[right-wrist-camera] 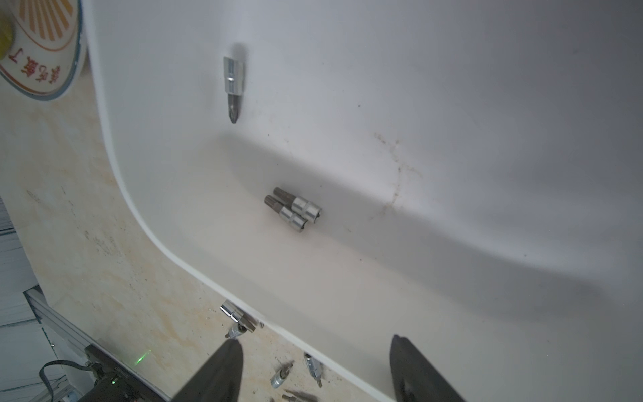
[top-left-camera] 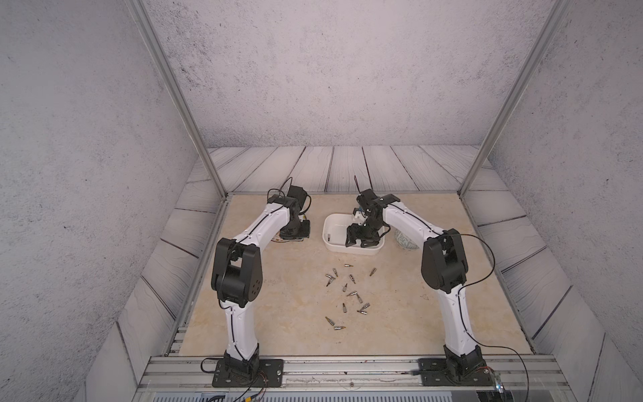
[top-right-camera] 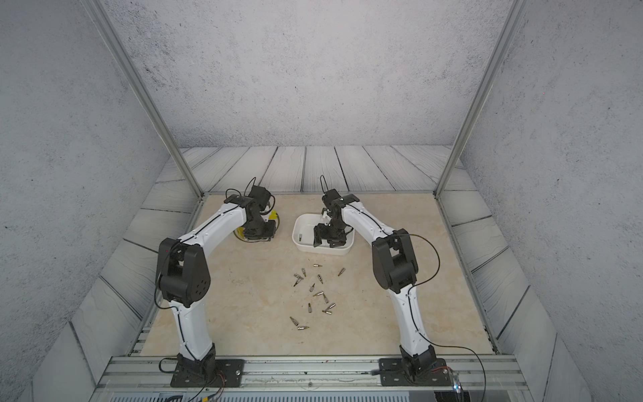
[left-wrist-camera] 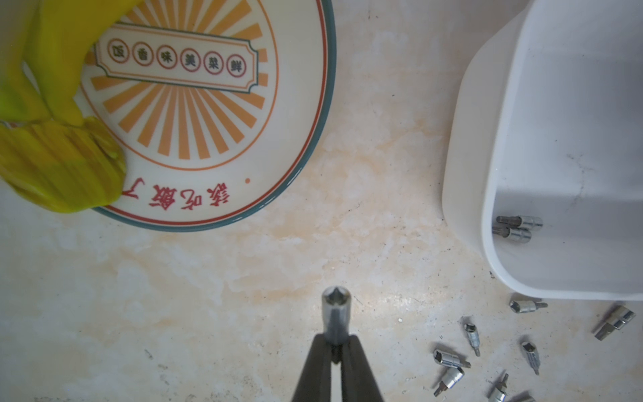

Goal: Put the bit on the desktop into the storage box
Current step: Adjust the storage box at the center of the board.

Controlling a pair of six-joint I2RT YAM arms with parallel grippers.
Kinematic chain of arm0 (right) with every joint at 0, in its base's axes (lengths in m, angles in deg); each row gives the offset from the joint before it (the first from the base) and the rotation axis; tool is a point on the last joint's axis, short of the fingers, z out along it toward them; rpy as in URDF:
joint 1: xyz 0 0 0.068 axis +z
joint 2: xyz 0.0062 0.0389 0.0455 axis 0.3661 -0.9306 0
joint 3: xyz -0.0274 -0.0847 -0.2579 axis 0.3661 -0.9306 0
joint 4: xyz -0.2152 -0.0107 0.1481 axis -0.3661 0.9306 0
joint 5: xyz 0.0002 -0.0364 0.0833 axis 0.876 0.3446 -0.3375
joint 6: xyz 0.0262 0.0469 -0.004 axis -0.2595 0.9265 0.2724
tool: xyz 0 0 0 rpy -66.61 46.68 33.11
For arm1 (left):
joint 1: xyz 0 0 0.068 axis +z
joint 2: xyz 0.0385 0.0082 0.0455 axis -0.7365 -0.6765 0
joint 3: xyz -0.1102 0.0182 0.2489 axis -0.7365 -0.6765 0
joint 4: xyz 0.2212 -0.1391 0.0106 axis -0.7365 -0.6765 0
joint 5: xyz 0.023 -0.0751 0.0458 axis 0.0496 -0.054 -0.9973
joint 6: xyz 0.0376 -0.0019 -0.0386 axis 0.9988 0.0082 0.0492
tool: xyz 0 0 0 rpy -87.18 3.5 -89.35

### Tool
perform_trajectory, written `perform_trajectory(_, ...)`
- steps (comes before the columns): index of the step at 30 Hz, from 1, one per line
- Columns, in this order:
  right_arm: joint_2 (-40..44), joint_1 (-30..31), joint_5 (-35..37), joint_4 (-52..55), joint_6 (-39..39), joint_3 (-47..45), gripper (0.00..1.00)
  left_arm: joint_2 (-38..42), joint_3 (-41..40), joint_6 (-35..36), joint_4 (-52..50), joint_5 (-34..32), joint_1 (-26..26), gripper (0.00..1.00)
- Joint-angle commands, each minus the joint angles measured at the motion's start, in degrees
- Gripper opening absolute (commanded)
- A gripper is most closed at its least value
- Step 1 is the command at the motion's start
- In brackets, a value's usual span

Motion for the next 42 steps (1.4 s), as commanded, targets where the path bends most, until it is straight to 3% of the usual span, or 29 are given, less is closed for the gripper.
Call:
perform_trajectory(1,1.58,-0.11,-2.01,-0.01,0.37,-2.27,0.71,1.24,-0.47,-0.43,-0.47,0.30,-0.11,0.00)
perform_trajectory(14,5.78,0.60,-3.43,-1.88,-0.95,-11.24,0.71,3.25,1.66,-0.69,-0.82,3.69,-0.54,0.00)
perform_trajectory(22,5.20,1.09,-4.37,0.14,-1.87,-8.83,0.71,3.53,3.34,-1.39,-1.53,4.86,-3.37,0.00)
perform_trajectory(42,11.21,4.01,-6.91,-2.09,-2.25,-21.34,0.70,0.12,10.61,-2.36,-3.36,5.23,-8.18,0.00)
